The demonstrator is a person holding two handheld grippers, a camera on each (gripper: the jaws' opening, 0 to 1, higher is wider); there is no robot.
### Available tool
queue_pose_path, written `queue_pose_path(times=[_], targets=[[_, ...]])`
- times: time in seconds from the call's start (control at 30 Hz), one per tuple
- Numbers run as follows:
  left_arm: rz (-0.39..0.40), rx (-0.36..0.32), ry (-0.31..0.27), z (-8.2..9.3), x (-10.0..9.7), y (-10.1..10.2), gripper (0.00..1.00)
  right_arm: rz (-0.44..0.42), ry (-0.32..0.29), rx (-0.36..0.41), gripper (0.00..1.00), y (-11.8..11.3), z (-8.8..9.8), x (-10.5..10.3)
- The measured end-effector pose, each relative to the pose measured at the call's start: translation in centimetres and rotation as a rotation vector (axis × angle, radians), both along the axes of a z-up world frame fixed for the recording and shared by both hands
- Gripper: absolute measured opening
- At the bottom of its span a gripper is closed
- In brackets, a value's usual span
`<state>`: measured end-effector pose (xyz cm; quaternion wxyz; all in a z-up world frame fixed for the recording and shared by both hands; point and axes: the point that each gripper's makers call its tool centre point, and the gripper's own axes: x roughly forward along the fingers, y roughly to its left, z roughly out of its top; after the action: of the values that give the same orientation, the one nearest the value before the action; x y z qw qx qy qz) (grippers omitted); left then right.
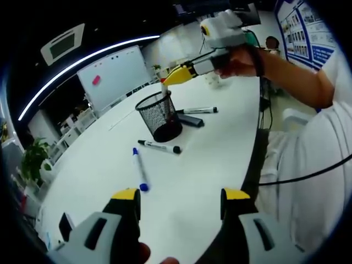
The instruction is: Place the scattered laser pointers and whiteboard markers into the pen holder and stack the scattered paper cups together
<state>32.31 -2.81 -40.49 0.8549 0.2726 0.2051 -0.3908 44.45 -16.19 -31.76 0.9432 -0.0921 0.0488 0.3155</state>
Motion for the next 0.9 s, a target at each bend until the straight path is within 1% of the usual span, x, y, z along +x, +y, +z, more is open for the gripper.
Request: queue_pose_path(times=[0.1,0.3,0.47,0.6,0.77,0.9], targets=[[0.001,0.0,0.0,0.0,0.0,0.0,0.59,-0.003,0.002,-0.001,0.11,-0.2,0.0,0.2],[-0.001,-0.001,0.002,-0.1,0.1,0.0,0.59,0.003,0.002,0.002,0.11,0.1,-0.1,-0.2],[-0.006,0.004,-0.002,0.1,0.1,0.0,0.59,-0.002,0.007,-0.009,0.11,-0.3,-0.3,-0.1],[-0.02,-0.007,-0.02,1.1,-0.1,-0.5,0.59,-0.009,0.011,-0.012,0.11,-0.8,-0.4,-0.2],[-0.02,0.005,-0.021,1.1,-0.5,-1.1,0.59,-0.013,0.009,-0.011,0.11,-1.1,-0.2,-0.2],[-0.021,-0.003,-0.027,1.5,-0.5,-1.3,0.59,-0.013,0.008,-0.012,0.11,-1.1,-0.3,-0.3]])
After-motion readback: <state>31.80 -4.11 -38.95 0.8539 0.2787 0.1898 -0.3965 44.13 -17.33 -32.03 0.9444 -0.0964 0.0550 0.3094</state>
